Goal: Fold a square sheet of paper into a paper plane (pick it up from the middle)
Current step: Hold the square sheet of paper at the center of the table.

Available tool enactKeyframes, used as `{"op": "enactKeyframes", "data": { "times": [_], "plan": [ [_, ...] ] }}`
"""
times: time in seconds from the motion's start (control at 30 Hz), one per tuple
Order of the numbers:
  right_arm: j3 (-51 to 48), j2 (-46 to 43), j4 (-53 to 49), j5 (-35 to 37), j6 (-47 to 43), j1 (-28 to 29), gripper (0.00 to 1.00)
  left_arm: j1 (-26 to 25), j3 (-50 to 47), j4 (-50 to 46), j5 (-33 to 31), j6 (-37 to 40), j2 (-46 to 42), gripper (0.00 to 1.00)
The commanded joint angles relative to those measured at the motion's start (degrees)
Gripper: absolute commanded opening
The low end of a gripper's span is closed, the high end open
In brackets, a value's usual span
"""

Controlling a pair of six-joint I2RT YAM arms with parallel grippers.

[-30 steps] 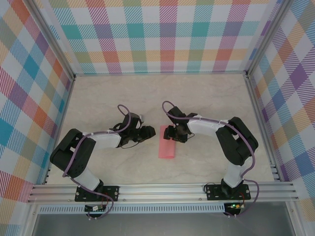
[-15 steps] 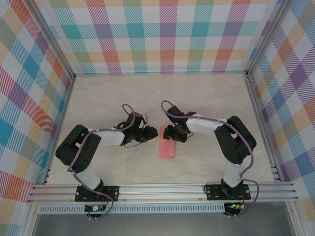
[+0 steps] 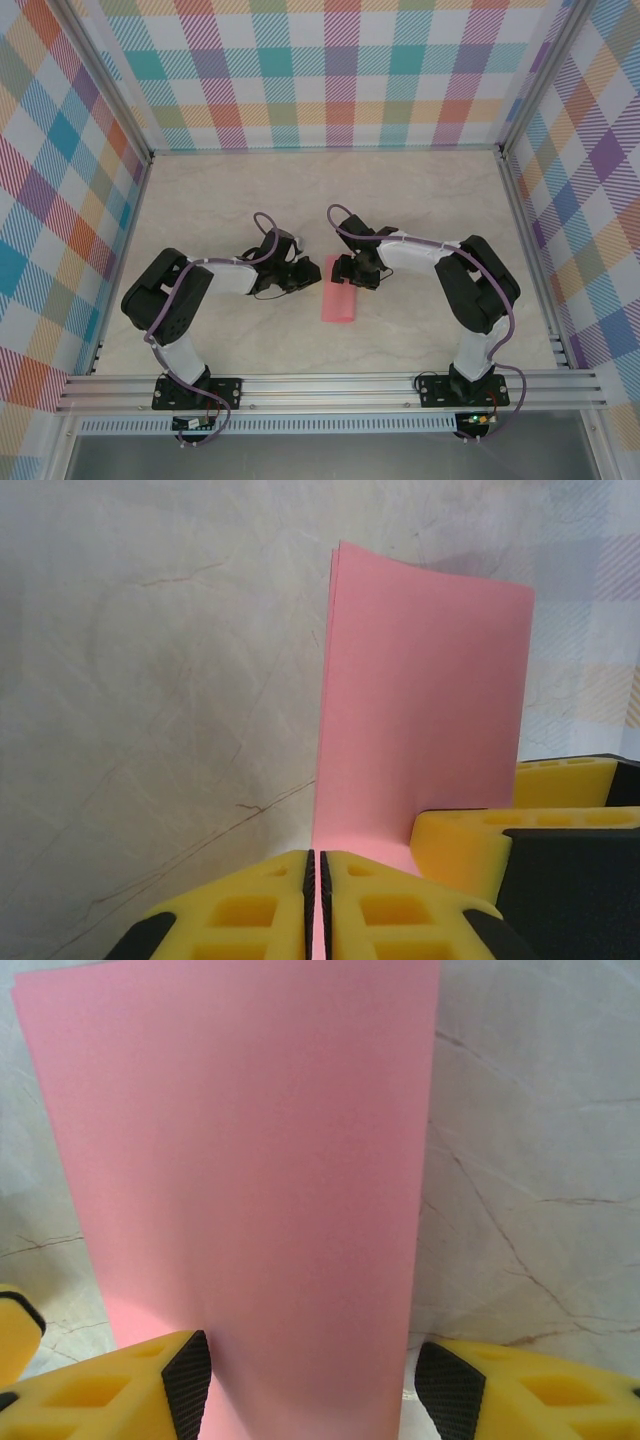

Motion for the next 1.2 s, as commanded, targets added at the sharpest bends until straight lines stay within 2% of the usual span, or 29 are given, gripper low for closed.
{"op": "enactKeyframes", "data": {
  "times": [0.0, 1.17],
  "plan": [
    [-4.6, 11.5, 4.7, -0.1, -2.1, 0.8, 0.63, -1.1, 1.5, 1.0, 0.7, 0.2, 0.4, 0.12],
    [-4.1, 14.2, 4.8, 1.1, -3.7, 1.1, 0.63, -2.0, 3.8, 1.1, 3.4, 0.3, 4.0, 0.05]
  ]
}}
